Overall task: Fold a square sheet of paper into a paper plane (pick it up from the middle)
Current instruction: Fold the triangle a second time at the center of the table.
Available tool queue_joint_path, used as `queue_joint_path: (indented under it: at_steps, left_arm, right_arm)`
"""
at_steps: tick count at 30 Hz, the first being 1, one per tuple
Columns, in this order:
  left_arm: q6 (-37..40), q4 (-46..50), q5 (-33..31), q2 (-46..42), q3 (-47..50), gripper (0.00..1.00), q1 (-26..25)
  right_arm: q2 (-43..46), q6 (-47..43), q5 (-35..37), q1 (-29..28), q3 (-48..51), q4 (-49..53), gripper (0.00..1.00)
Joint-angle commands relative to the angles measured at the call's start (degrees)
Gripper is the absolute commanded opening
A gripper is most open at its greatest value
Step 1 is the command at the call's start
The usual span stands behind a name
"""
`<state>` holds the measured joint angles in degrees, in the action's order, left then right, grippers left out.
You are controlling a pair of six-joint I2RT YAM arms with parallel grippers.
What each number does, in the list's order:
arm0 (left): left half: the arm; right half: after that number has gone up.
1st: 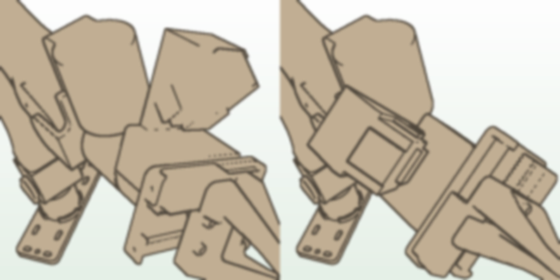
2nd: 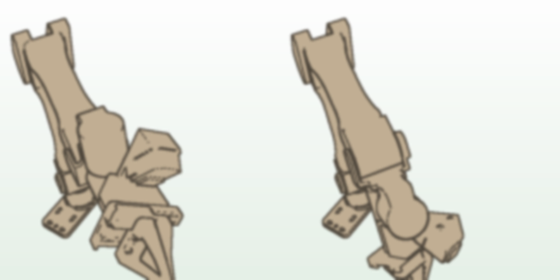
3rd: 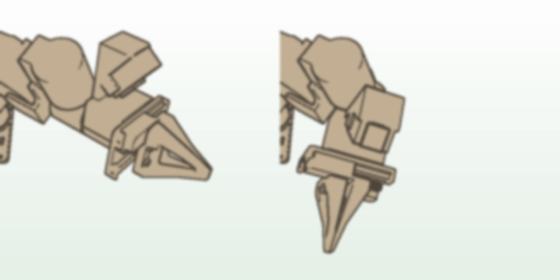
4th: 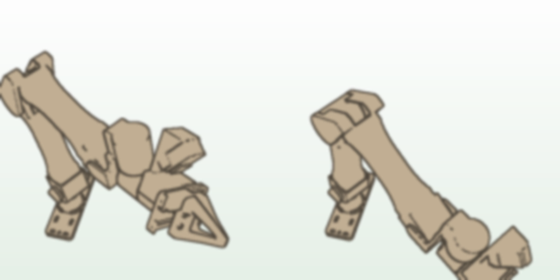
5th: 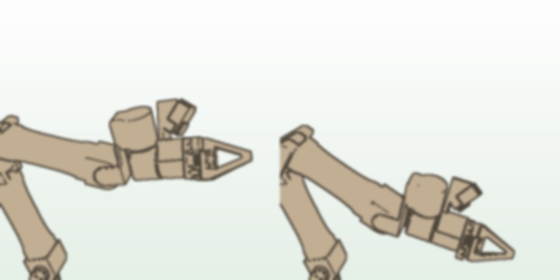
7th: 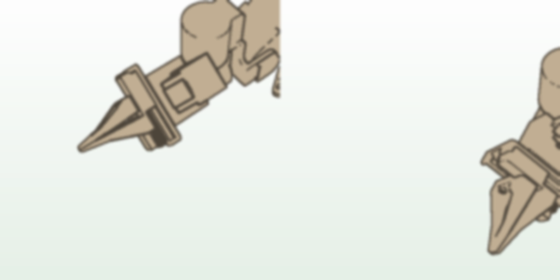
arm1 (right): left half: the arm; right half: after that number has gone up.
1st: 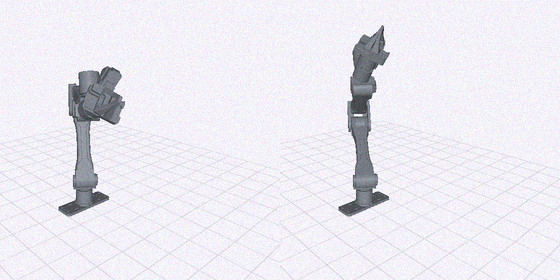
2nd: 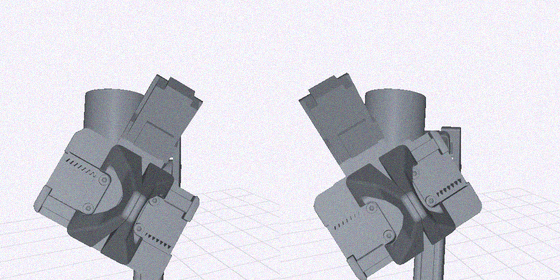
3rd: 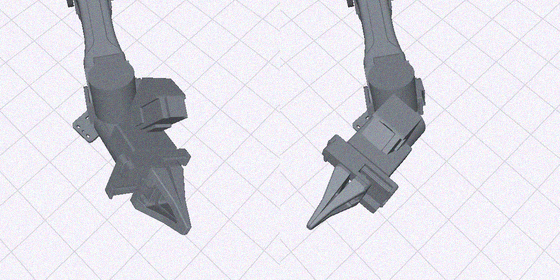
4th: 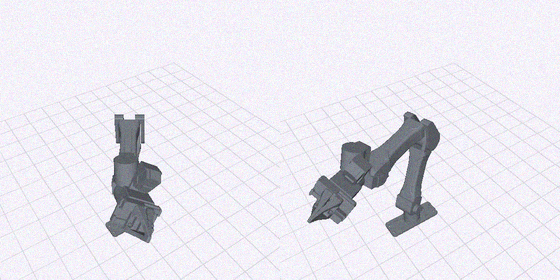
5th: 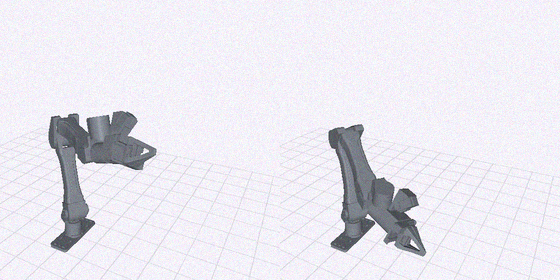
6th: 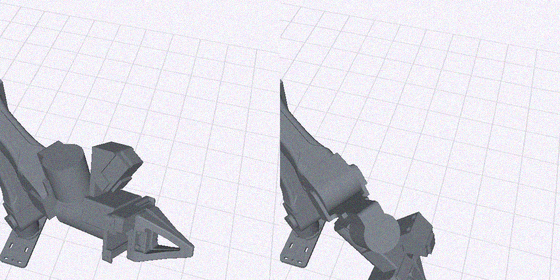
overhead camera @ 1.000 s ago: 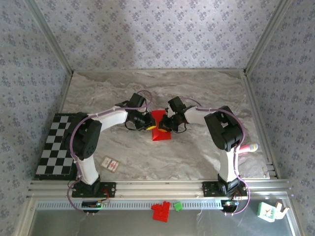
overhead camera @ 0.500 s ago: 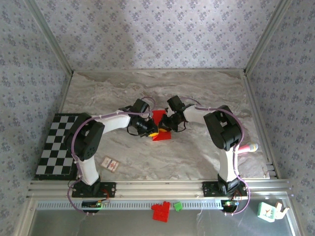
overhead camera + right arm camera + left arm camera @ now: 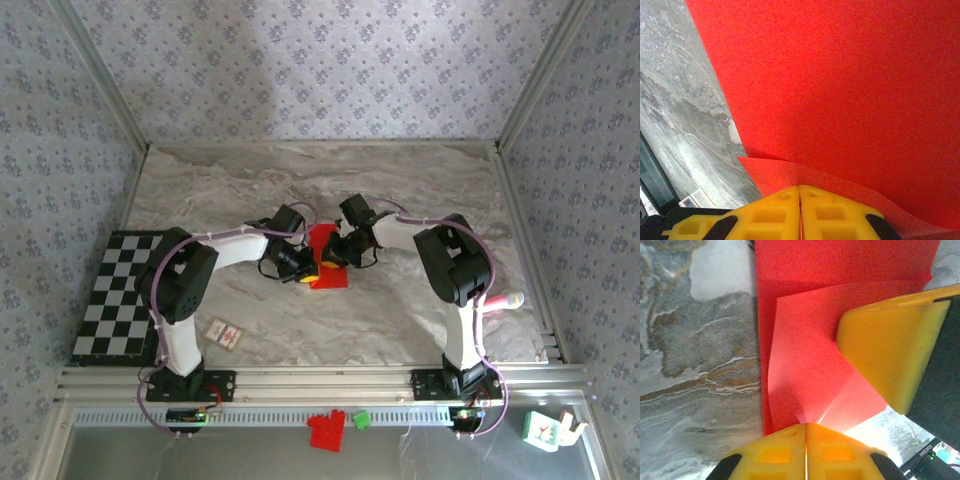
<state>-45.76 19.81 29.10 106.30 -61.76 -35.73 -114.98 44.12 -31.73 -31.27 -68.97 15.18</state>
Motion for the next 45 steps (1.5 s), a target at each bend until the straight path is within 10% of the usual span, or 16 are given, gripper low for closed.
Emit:
queue_joint_path:
  at_steps: [1, 45]
  left_arm:
    - [1.45, 2.31, -0.58, 0.99, 0.60, 0.09, -0.39]
    - [2.84, 3.07, -2.50, 1.23, 0.94, 0.06, -1.63]
  right_arm:
    - [-4.99, 0.53, 7.64, 0.09, 1.74, 7.08, 0.08]
    - [-5.17, 1.58, 6.94, 0.93, 2.88, 6.28, 0.08]
